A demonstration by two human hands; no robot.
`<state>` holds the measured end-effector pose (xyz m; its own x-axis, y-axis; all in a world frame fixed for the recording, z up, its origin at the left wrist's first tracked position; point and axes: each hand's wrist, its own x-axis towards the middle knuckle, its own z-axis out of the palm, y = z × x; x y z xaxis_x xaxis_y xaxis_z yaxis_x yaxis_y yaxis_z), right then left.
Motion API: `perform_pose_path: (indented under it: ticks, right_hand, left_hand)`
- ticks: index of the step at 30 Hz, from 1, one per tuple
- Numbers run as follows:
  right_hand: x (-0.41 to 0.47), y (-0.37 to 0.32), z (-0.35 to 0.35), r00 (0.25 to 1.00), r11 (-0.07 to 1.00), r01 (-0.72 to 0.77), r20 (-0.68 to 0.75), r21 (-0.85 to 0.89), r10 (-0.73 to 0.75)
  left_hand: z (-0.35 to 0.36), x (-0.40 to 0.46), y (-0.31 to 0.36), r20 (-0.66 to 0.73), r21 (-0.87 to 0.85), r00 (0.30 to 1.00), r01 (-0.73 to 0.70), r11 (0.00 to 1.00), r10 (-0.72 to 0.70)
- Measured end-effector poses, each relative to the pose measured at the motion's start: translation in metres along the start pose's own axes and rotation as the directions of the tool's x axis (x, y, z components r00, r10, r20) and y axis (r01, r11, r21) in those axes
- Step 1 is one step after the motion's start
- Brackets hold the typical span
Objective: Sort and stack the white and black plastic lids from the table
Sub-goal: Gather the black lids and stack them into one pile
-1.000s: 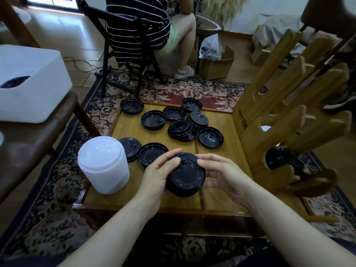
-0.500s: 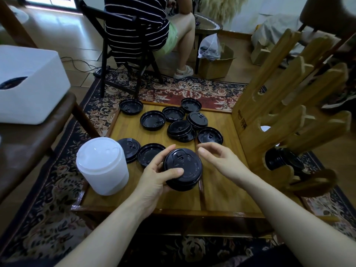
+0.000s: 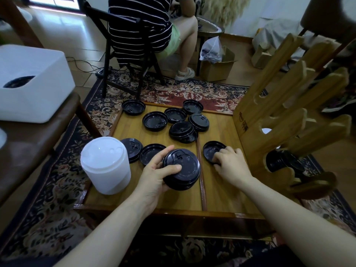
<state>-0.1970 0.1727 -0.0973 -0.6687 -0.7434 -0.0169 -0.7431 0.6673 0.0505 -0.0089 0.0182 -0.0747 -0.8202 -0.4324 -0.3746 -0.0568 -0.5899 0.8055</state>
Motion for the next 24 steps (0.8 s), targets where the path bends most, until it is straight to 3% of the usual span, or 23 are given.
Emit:
perform_pose_path:
  ticks: [3, 5, 7, 9, 13, 15, 18, 24]
  right_hand:
    - [-0.007, -0.002, -0.013, 0.992, 0.975, -0.109, -0.042, 0.192, 0.119]
    - [-0.011, -0.007, -0.032, 0.962, 0.846, -0.221, -0.033, 0.486, 0.27]
    - [-0.016, -0.012, -0.052, 0.923, 0.584, -0.277, 0.043, 0.763, 0.381]
    - [-0.024, -0.016, -0.069, 0.894, 0.305, -0.271, 0.122, 0.913, 0.43]
    - [-0.04, -0.021, -0.09, 0.905, -0.153, -0.243, 0.281, 0.958, 0.319]
    - [-0.045, -0.025, -0.089, 0.922, -0.289, -0.294, 0.351, 0.911, 0.165]
    - [-0.047, -0.032, -0.081, 0.901, -0.288, -0.412, 0.434, 0.864, 0.011]
    - [-0.038, -0.036, -0.07, 0.873, -0.115, -0.477, 0.485, 0.871, 0.048]
  left_hand:
    - [0.001, -0.001, 0.0, -0.001, 0.005, 1.0, -0.004, 1.0, 0.004]
    - [0.001, -0.001, 0.0, -0.012, 0.003, 1.0, -0.016, 1.0, 0.016]
    - [0.002, -0.002, 0.0, -0.017, 0.002, 0.999, -0.028, 1.0, 0.028]
    - [0.003, -0.002, 0.0, -0.019, -0.009, 0.999, -0.035, 0.999, 0.035]
    - [0.004, -0.004, 0.0, -0.025, -0.027, 0.998, -0.055, 0.998, 0.054]
    - [0.005, -0.004, 0.001, -0.026, -0.027, 0.998, -0.06, 0.998, 0.06]
    - [0.007, -0.005, 0.002, -0.021, -0.045, 0.999, -0.03, 0.999, 0.029]
    - [0.012, -0.01, 0.002, 0.041, -0.007, 0.999, 0.01, 1.0, -0.01]
